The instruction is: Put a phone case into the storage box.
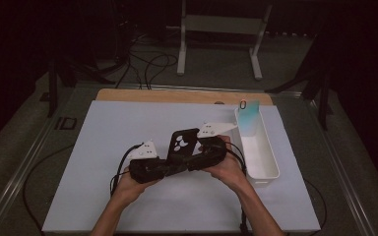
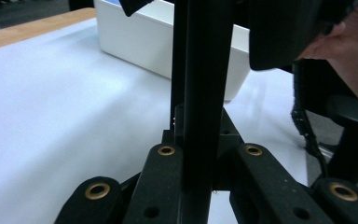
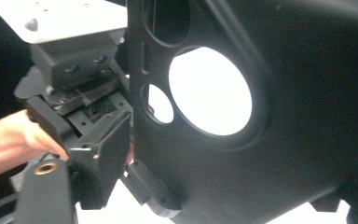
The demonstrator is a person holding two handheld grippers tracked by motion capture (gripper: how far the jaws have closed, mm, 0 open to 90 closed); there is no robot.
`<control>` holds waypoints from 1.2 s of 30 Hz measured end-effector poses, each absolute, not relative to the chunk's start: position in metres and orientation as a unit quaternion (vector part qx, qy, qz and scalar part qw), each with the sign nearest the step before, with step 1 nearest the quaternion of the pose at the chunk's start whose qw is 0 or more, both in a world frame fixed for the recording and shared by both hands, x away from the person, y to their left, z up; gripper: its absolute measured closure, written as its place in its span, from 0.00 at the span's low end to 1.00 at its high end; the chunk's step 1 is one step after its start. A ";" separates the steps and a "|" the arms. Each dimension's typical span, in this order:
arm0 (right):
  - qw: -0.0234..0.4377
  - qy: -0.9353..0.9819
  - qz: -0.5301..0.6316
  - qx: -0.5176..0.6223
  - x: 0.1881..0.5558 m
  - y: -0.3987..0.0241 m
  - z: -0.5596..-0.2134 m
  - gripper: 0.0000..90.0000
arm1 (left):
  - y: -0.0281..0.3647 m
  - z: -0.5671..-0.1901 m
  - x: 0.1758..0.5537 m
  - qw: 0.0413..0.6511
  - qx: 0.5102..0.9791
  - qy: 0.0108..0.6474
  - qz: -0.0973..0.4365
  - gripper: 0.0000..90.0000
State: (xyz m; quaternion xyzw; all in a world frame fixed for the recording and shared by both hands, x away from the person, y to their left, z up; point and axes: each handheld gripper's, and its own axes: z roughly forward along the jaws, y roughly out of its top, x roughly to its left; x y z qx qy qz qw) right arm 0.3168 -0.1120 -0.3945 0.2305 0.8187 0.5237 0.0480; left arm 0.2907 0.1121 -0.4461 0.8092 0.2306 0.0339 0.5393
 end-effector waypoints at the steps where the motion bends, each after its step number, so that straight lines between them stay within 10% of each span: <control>1: 0.051 0.819 0.522 0.233 0.317 -0.111 -0.395 0.21 | 0.112 -0.446 0.291 0.540 0.809 0.231 0.035 0.95; 36: 0.116 0.754 0.537 0.359 0.312 -0.101 -0.376 0.11 | 0.101 -0.448 0.285 0.517 0.798 0.291 0.103 0.94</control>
